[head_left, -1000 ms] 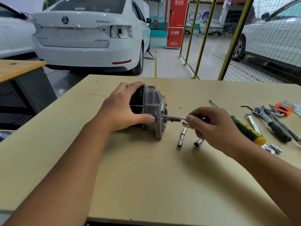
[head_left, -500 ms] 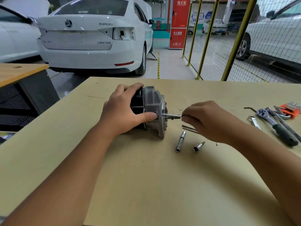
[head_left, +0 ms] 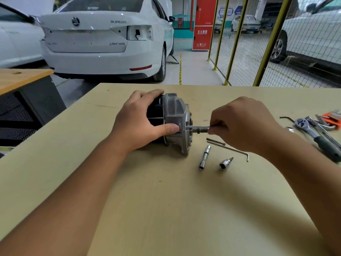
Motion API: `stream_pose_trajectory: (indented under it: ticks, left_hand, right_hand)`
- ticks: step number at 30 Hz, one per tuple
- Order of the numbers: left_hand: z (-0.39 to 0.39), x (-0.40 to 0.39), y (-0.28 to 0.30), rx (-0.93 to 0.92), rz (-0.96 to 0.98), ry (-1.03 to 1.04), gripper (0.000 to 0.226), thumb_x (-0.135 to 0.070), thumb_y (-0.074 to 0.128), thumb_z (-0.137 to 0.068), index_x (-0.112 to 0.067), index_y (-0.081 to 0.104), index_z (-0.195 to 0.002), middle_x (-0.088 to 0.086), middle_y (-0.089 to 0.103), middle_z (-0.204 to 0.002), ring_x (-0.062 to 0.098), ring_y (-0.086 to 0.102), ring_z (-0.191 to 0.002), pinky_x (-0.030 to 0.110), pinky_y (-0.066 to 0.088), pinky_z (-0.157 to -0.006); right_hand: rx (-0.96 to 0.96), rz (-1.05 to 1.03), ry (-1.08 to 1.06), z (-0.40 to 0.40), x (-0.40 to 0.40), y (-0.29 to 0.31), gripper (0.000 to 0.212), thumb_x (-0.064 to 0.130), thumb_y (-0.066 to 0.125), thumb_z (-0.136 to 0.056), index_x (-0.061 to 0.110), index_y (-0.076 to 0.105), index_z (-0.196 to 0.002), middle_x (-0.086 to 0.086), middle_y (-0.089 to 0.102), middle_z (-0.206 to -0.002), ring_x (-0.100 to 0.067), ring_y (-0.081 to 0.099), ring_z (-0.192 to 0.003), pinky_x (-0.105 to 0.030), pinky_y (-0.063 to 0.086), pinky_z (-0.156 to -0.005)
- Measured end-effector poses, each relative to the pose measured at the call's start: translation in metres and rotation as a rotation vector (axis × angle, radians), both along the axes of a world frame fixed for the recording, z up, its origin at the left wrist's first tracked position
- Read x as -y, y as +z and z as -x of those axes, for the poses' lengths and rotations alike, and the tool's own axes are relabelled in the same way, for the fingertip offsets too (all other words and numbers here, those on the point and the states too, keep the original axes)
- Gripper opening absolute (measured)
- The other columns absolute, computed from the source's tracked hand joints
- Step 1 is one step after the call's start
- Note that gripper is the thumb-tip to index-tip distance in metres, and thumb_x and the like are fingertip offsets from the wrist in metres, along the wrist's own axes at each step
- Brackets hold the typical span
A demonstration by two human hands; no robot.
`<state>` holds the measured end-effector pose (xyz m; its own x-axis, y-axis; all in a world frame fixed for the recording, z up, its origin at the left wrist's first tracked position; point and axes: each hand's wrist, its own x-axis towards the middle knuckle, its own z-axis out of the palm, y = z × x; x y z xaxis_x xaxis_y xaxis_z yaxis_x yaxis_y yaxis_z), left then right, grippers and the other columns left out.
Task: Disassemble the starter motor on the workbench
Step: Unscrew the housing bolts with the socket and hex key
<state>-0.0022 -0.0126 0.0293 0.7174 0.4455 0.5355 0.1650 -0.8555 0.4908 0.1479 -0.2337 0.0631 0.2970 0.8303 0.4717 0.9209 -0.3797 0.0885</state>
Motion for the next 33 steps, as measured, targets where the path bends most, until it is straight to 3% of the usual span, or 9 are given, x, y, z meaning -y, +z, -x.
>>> stream_pose_trajectory:
  ticks: [3, 7, 11, 16, 21, 24, 28, 31, 33]
  left_hand:
    - [0.000, 0.002, 0.001, 0.001, 0.001, -0.016, 0.109, -0.084, 0.070, -0.052, -0.037, 0.051, -0.148, -0.011, 0.052, -0.123, 0.012, 0.055, -0.111, 0.036, 0.050, -0.098]
    - [0.000, 0.004, 0.001, -0.006, 0.005, -0.022, 0.103, -0.077, 0.075, -0.057, -0.038, 0.049, -0.149, -0.009, 0.052, -0.124, 0.013, 0.055, -0.112, 0.037, 0.050, -0.099]
    - [0.000, 0.006, 0.001, -0.004, 0.023, -0.015, 0.103, -0.077, 0.073, -0.057, -0.039, 0.048, -0.149, -0.011, 0.050, -0.125, 0.011, 0.053, -0.112, 0.035, 0.048, -0.098]
    - [0.001, 0.006, -0.001, -0.015, 0.023, -0.010, 0.102, -0.076, 0.074, -0.059, -0.040, 0.047, -0.150, -0.013, 0.049, -0.125, 0.011, 0.053, -0.113, 0.034, 0.047, -0.096]
    - [0.001, 0.006, -0.001, -0.019, 0.030, -0.001, 0.101, -0.076, 0.074, -0.058, -0.042, 0.046, -0.149, -0.014, 0.048, -0.126, 0.010, 0.051, -0.113, 0.033, 0.044, -0.096]
    - [0.001, 0.005, -0.001, -0.018, 0.040, -0.002, 0.100, -0.076, 0.074, -0.058, -0.043, 0.046, -0.149, -0.015, 0.047, -0.125, 0.009, 0.050, -0.112, 0.032, 0.043, -0.094]
    - [0.000, 0.003, -0.002, -0.022, 0.042, -0.014, 0.099, -0.072, 0.083, -0.062, -0.044, 0.045, -0.149, -0.014, 0.047, -0.127, 0.010, 0.050, -0.112, 0.033, 0.043, -0.094]
    - [0.000, 0.002, -0.002, -0.030, 0.042, -0.013, 0.104, -0.081, 0.074, -0.056, -0.044, 0.045, -0.149, -0.014, 0.047, -0.128, 0.009, 0.050, -0.113, 0.033, 0.044, -0.094]
    - [0.000, 0.003, -0.002, -0.032, 0.052, -0.014, 0.106, -0.085, 0.067, -0.053, -0.045, 0.045, -0.149, -0.014, 0.048, -0.129, 0.010, 0.052, -0.114, 0.034, 0.045, -0.096]
  right_hand:
    - [-0.078, -0.078, 0.027, -0.004, 0.004, -0.002, 0.013, 0.039, 0.078, -0.082, 0.027, 0.073, -0.078, 0.010, 0.061, -0.062, -0.016, 0.052, -0.061, -0.030, 0.047, -0.057]
    - [-0.462, -0.284, 0.089, -0.005, 0.006, -0.008, 0.020, 0.038, 0.072, -0.088, 0.024, 0.069, -0.074, 0.015, 0.055, -0.056, -0.002, 0.053, -0.058, -0.016, 0.038, -0.055]
    - [-0.783, -0.178, 0.030, -0.007, 0.005, -0.015, 0.026, 0.034, 0.056, -0.100, 0.021, 0.069, -0.082, 0.011, 0.045, -0.049, -0.006, 0.037, -0.044, -0.027, 0.030, -0.053]
    - [-1.519, -0.358, 0.096, -0.003, 0.009, -0.015, 0.020, 0.022, 0.049, -0.104, 0.015, 0.068, -0.105, -0.005, 0.041, -0.062, -0.018, 0.020, -0.054, -0.026, 0.020, -0.047]
    - [-1.759, -0.459, 0.073, -0.003, 0.007, -0.018, 0.015, 0.002, 0.053, -0.098, 0.009, 0.056, -0.111, -0.014, 0.054, -0.065, -0.016, 0.030, -0.047, -0.027, 0.033, -0.045]
    - [-1.841, -0.483, 0.088, -0.007, 0.009, -0.017, 0.003, 0.009, 0.057, -0.099, 0.007, 0.058, -0.097, -0.018, 0.064, -0.073, -0.012, 0.040, -0.043, -0.025, 0.041, -0.045]
    - [-1.972, -0.349, 0.114, -0.010, 0.010, -0.017, 0.029, 0.036, 0.049, -0.103, 0.012, 0.062, -0.095, -0.004, 0.045, -0.056, -0.008, 0.026, -0.036, -0.017, 0.028, -0.038]
    - [-2.204, -0.371, 0.168, -0.008, 0.009, -0.016, 0.050, 0.060, 0.041, -0.098, 0.016, 0.062, -0.086, 0.002, 0.033, -0.057, -0.007, 0.020, -0.036, -0.014, 0.024, -0.037]
    - [-2.346, -0.439, 0.215, -0.007, 0.006, -0.014, 0.055, 0.058, 0.037, -0.098, 0.013, 0.062, -0.080, 0.001, 0.034, -0.060, -0.008, 0.021, -0.039, -0.014, 0.022, -0.037]
